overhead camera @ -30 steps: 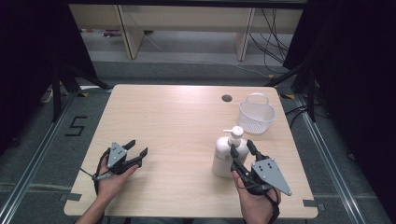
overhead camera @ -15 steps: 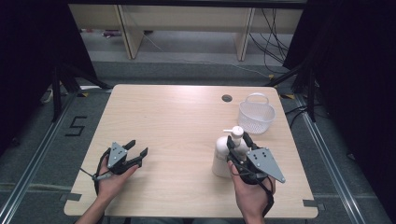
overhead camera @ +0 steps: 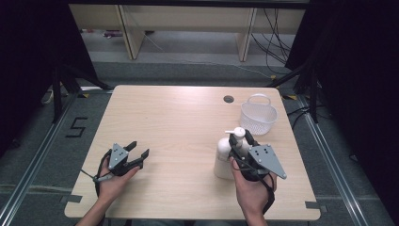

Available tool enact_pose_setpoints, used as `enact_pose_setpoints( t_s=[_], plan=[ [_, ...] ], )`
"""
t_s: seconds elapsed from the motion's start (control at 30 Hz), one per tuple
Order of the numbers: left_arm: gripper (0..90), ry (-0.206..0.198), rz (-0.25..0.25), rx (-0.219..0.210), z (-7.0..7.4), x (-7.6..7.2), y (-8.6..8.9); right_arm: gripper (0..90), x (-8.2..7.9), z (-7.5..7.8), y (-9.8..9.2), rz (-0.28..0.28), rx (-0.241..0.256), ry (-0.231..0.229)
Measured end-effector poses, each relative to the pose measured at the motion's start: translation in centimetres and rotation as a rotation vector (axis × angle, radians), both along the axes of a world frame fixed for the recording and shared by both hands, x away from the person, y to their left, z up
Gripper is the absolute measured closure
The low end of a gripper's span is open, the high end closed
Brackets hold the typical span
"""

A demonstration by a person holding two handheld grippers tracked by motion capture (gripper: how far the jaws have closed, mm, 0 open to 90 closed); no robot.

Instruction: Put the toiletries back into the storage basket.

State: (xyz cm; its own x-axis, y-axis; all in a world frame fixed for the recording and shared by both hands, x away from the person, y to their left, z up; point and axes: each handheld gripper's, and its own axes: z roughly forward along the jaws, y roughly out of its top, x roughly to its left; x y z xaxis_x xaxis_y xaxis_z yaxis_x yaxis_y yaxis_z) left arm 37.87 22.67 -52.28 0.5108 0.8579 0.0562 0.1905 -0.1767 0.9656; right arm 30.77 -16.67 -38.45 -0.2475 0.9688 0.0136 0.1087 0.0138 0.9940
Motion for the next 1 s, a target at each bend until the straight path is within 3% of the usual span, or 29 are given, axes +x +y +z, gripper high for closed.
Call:
enact_pose_setpoints(
  t_s=[0.03,0.07,0.23,0.53,0.83,1.0],
  plan=[
    [38.3,0.004,0.001,-0.003,0.0,0.0,0.0,52.6,0.0,0.0,0.1,0.001,0.020,0.006],
    [38.3,0.004,0.001,-0.003,0.0,0.0,0.0,53.3,0.1,0.0,0.1,-0.002,0.001,0.001],
    [38.3,0.004,0.000,-0.004,0.0,0.0,0.0,59.7,0.0,0.2,0.3,0.007,0.018,0.017],
    [38.1,0.006,-0.001,-0.004,0.0,0.0,0.0,60.3,0.1,0.2,0.1,0.016,0.037,0.023],
    [38.1,0.012,0.005,0.003,0.1,-0.1,0.1,60.5,0.3,0.6,-0.7,0.014,0.018,0.023],
    [38.1,-0.001,-0.002,0.001,0.0,0.0,0.0,60.5,0.1,1.0,-0.9,0.011,0.050,0.029]
  ],
)
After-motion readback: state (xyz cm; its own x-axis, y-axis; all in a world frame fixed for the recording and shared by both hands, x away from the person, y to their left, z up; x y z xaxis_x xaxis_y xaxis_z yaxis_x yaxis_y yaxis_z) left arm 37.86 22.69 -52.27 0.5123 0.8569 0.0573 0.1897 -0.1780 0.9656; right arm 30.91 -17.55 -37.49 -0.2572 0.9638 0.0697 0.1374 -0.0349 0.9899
